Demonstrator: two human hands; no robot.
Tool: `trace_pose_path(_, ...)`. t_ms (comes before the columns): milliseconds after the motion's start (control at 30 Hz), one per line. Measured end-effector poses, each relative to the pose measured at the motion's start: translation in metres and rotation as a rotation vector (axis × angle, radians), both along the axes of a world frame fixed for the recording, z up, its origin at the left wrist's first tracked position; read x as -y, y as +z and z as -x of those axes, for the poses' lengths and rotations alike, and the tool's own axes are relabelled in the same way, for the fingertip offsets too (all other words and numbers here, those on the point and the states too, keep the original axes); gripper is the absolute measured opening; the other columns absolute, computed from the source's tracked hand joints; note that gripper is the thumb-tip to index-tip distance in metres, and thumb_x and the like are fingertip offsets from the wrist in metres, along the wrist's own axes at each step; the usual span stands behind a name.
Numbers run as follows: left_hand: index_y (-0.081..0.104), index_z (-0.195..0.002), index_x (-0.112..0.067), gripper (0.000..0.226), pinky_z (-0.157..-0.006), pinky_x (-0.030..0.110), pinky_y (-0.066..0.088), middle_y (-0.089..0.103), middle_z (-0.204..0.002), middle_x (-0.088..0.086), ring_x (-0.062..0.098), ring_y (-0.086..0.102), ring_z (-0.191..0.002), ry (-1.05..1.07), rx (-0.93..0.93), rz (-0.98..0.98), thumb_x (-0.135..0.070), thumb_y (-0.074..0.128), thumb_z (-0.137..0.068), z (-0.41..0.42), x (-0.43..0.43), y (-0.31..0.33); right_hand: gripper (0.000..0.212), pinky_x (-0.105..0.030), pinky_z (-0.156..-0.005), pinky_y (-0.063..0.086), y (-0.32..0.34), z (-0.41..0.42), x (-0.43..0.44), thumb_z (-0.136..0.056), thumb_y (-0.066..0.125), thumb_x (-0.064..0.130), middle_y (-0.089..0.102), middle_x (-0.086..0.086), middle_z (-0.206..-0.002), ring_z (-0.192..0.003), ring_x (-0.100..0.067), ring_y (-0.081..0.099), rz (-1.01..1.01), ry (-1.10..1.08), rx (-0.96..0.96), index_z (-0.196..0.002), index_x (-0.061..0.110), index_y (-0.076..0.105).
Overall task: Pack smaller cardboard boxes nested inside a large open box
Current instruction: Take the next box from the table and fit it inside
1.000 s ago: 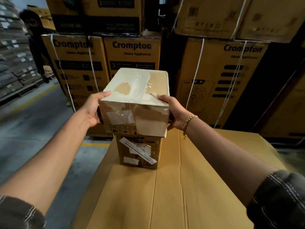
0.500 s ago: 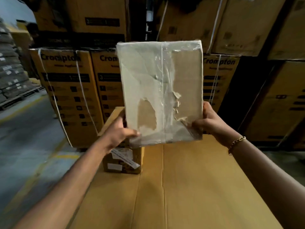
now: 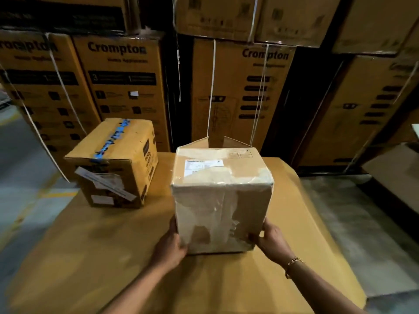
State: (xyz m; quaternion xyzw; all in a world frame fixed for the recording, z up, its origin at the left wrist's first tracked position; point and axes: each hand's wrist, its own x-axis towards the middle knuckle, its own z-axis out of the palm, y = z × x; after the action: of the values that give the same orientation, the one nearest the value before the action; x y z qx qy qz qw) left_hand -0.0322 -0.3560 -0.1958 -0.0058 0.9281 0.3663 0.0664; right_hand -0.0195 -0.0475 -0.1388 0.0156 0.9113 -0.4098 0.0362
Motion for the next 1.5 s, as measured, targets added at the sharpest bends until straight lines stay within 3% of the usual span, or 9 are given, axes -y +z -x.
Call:
trace_pose_path(133,0.046,-0.144,-0.017,0.053,-0.088,0.027,0.046,0.049,-0.15,0.003,0.025,0.058,-0.121,0.002,0.031,0.16,-0.021,0.061,-0.093,-0.012,-0.006,0.007,0.063,-0.012,-0.08,0.052,0.001,0.001,-0.033,-0.091,0.064,0.0,0.065,0.013,-0.128,-0.106,0.004,0.065,0.06,0.137,0.152,-0.142,0.034,0.046)
trace_pose_path(333,0.063,-0.112,-0.04,0.017,-0.08,0.046,0.054,0.062,-0.135,0.009,0.019,0.061,-0.108,0.375,0.037,-0.682,-0.031,0.053,-0.102,-0.003,0.007,0.128,0.041,-0.049,-0.083,0.062,0.088,0.028,-0.07,-0.083,0.068,0.054,0.068,0.004,-0.126,-0.108,-0.023,0.068,0.542,-0.1,0.21,-0.121,0.036,0.066)
trace_pose_path(467,0.041,-0.151,-0.034,0.104,-0.11,0.065,0.032,0.037,-0.158,0.008,0.036,0.036,-0.141,0.257,0.172,-0.656,-0.088,0.054,-0.063,0.018,-0.015,0.206,0.073,-0.04,-0.065,0.061,0.148,0.052,-0.045,-0.079,0.045,0.082,0.066,-0.003,-0.121,-0.102,-0.029,0.07,0.385,-0.009,0.32,-0.128,0.03,0.058)
trace_pose_path(667,0.051,-0.135,-0.026,0.052,-0.087,0.034,0.04,0.06,-0.135,-0.002,0.008,0.053,-0.099,0.144,0.118,-0.487,-0.047,0.068,-0.09,0.039,-0.036,0.213,0.042,-0.033,-0.051,0.06,0.165,0.052,-0.02,-0.092,0.06,0.057,0.067,-0.002,-0.101,-0.086,-0.02,0.069,0.251,-0.047,0.256,-0.117,0.026,0.049)
trace_pose_path(800,0.018,-0.155,-0.036,0.1,-0.064,0.022,0.048,0.058,-0.112,-0.02,0.003,0.06,-0.096,0.093,0.005,-0.509,-0.042,0.082,-0.078,0.017,-0.03,0.18,0.038,-0.029,-0.062,0.061,0.136,0.023,-0.04,-0.086,0.077,0.033,0.062,0.008,-0.112,-0.089,-0.019,0.071,0.446,-0.024,0.068,-0.112,0.035,0.051)
trace_pose_path(1033,0.037,-0.128,-0.037,0.079,-0.098,0.042,0.053,0.062,-0.121,-0.013,0.017,0.063,-0.118,0.086,0.035,-0.384,-0.006,0.086,-0.075,-0.038,-0.019,0.057,0.035,-0.05,-0.089,0.058,0.032,-0.03,-0.06,-0.091,0.058,-0.006,0.07,0.003,-0.12,-0.1,-0.019,0.07,0.526,0.066,0.201,-0.12,0.013,0.055)
trace_pose_path(1233,0.059,-0.112,-0.033,0.044,-0.076,0.027,0.053,0.069,-0.121,0.0,0.007,0.067,-0.096,0.148,0.213,-0.49,0.004,0.062,-0.089,-0.039,-0.002,0.038,0.025,-0.054,-0.093,0.055,0.012,-0.026,-0.069,-0.1,0.051,0.012,0.073,0.005,-0.117,-0.101,-0.018,0.072,0.455,-0.015,0.435,-0.118,0.022,0.064)
trace_pose_path(1367,0.068,-0.11,-0.03,0.021,-0.076,0.038,0.055,0.072,-0.112,-0.002,0.017,0.067,-0.101,0.391,0.314,-0.742,-0.035,0.052,-0.097,-0.023,-0.012,0.066,0.036,-0.055,-0.097,0.054,0.029,-0.004,-0.054,-0.097,0.056,0.048,0.059,0.003,-0.13,-0.114,-0.024,0.062,0.514,-0.155,0.396,-0.13,0.031,0.055)
trace_pose_path(1500,0.053,-0.14,-0.033,0.066,-0.106,0.042,0.036,0.054,-0.141,-0.009,0.021,0.049,-0.132,0.25,0.436,-0.589,-0.069,0.061,-0.084,-0.009,-0.042,0.074,0.052,-0.051,-0.081,0.059,0.034,0.006,-0.018,-0.089,0.066,0.056,0.06,-0.004,-0.119,-0.105,-0.033,0.065,0.573,-0.209,0.589,-0.126,0.031,0.04)
